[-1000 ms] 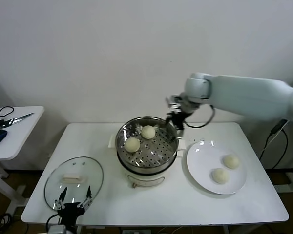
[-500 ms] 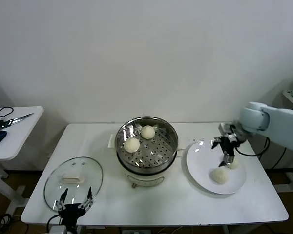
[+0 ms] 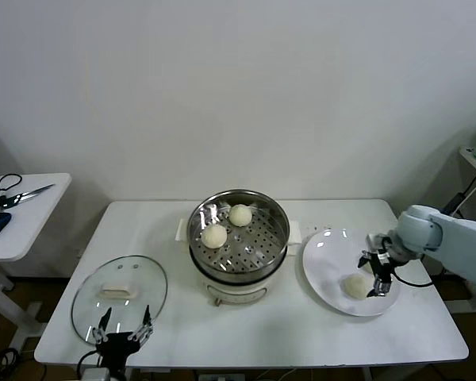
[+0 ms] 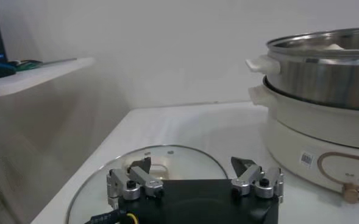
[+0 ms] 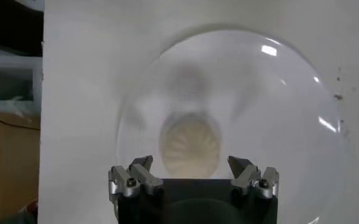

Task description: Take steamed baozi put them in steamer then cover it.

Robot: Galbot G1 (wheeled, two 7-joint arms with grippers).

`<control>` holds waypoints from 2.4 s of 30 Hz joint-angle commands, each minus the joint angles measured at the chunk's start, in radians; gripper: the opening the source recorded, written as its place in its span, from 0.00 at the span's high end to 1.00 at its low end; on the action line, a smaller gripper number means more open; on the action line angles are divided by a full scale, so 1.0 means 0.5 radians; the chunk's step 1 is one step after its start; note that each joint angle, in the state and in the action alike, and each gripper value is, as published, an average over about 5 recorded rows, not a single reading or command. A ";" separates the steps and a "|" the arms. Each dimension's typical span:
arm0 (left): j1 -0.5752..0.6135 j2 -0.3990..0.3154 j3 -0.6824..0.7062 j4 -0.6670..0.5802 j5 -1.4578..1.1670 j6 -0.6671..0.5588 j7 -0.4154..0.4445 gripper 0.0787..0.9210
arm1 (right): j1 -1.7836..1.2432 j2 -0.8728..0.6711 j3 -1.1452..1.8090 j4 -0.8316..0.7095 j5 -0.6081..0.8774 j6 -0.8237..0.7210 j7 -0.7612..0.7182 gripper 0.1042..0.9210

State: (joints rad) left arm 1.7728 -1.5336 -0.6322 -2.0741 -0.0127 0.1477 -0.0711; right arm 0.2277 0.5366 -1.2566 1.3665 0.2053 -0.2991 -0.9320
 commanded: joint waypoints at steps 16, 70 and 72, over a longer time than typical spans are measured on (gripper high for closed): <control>0.007 -0.013 -0.004 -0.002 0.000 -0.002 -0.005 0.12 | -0.251 0.132 0.211 -0.136 -0.108 -0.031 0.041 0.29; 0.058 -0.026 -0.033 -0.042 0.003 -0.015 -0.013 0.12 | 0.722 1.386 -0.396 0.227 -0.890 1.425 0.082 0.34; 0.058 -0.025 -0.034 -0.041 0.001 -0.015 -0.013 0.12 | 0.704 1.395 -0.396 0.194 -0.893 1.422 0.081 0.34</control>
State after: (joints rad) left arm 1.8004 -1.5464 -0.6481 -2.0942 -0.0113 0.1405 -0.0779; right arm 0.6629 1.2008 -1.4631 1.5006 -0.1566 0.3999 -0.9135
